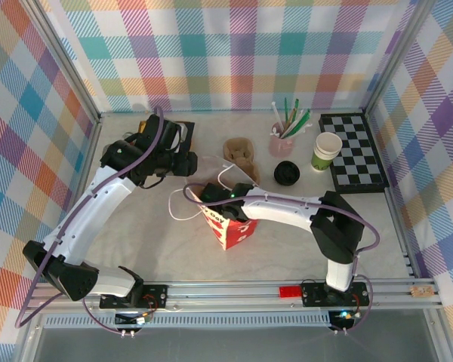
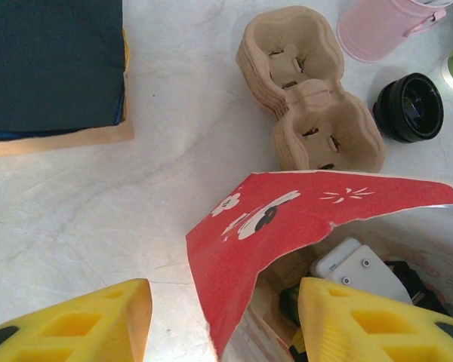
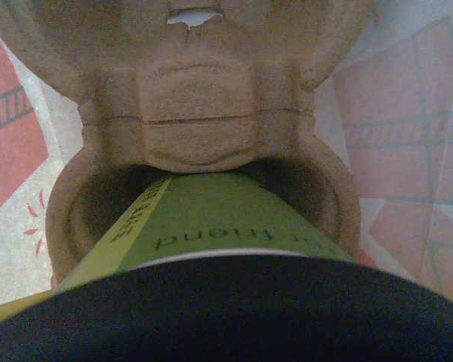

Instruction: Pack the takeout coffee

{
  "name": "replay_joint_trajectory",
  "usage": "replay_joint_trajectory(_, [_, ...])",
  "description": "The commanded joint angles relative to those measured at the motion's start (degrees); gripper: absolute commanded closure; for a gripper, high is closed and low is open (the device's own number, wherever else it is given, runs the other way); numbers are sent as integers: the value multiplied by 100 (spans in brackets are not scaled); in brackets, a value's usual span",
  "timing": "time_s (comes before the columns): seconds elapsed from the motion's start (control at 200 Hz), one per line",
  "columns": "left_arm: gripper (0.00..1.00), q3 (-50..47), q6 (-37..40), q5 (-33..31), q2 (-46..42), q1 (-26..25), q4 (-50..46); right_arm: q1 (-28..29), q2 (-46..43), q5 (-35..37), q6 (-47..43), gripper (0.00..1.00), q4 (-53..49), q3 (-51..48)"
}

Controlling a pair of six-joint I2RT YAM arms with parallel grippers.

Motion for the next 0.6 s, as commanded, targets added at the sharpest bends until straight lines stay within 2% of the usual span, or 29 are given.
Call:
replay_joint_trajectory(0.0, [44, 167, 16, -102, 72, -9, 47, -64, 766, -348, -168, 54, 469, -351])
replay_joint_trajectory(0.475, [42, 247, 69, -162, 243, -9, 47, -126, 1087, -464, -272, 54, 541, -226])
replay_joint_trajectory(0.595, [38, 231, 69, -194, 236, -9, 56, -134, 1156, -475, -273, 54, 589, -225])
